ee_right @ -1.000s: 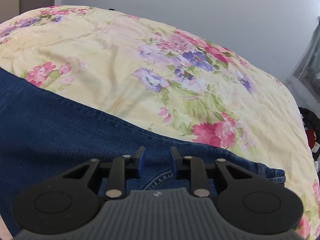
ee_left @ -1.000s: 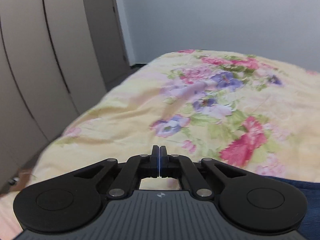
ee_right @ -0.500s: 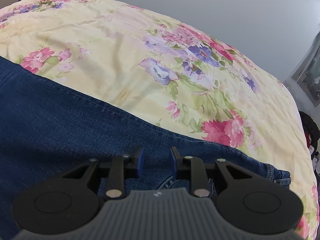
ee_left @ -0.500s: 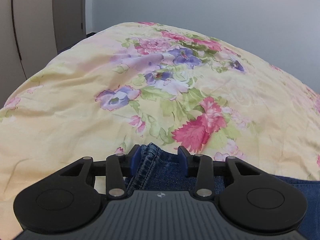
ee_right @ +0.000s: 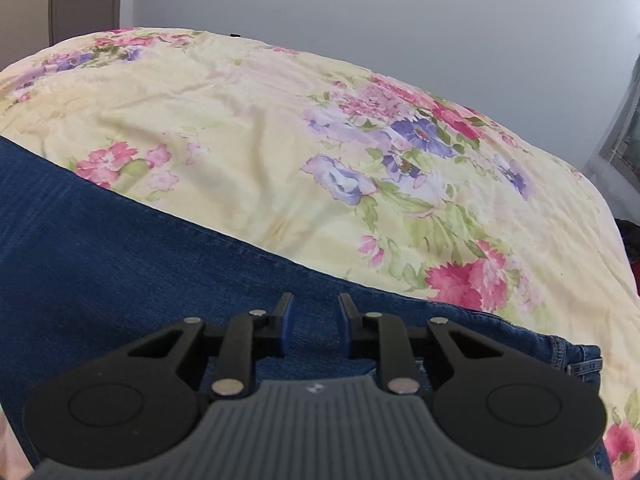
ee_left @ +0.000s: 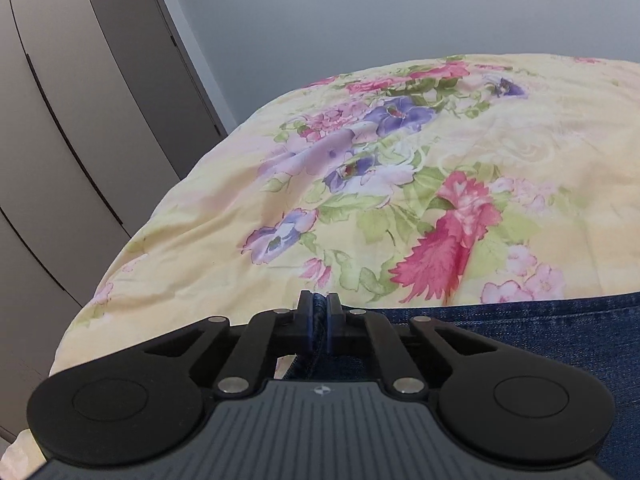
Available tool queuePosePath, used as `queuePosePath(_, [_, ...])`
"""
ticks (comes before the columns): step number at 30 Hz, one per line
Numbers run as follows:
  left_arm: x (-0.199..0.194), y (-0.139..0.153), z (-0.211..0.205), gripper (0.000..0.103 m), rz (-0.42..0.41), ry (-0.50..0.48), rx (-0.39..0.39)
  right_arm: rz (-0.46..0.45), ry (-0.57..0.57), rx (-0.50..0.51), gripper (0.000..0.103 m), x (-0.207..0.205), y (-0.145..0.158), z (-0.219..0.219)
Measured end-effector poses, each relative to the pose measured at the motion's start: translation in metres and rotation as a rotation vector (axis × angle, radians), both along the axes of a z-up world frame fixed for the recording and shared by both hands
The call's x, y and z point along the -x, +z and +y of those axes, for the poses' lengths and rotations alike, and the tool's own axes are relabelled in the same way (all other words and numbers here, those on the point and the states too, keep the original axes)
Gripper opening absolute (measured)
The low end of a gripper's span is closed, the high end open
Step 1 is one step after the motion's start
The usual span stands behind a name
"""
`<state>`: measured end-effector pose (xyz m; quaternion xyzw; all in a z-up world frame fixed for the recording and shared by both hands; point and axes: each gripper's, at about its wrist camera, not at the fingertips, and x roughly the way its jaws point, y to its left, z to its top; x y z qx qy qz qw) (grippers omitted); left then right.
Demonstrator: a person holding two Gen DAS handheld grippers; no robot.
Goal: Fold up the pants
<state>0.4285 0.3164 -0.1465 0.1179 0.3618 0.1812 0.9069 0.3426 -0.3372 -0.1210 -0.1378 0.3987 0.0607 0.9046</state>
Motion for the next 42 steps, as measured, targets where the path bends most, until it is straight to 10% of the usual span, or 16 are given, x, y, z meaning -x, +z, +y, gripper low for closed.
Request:
queuePosePath(3, [-0.002, -0.005, -0.001, 0.007, 0.016, 0.009, 0.023, 0.056, -0.043, 0.048, 0.000, -0.022, -0.024, 0.005])
queuePosePath(12, [0.051, 0.045, 0.040, 0.054, -0.062, 0.108, 0.277, 0.029, -0.171, -0.028, 0.002, -0.036, -0.030, 0.002])
queuePosePath(23, [0.157, 0.053, 0.061, 0.062, -0.070, 0.231, 0.627, 0.067, -0.041, -0.252, 0.002, 0.033, 0.000, 0.095])
queuePosePath(32, [0.192, -0.011, 0.090, 0.064, -0.222, 0.407, 1.043, 0.089, -0.025, -0.397, 0.002, 0.043, -0.001, 0.159])
queuePosePath(42, [0.158, -0.027, 0.079, 0.053, -0.298, 0.424, 0.967, 0.039, -0.061, -0.367, 0.000, -0.023, -0.022, 0.206])
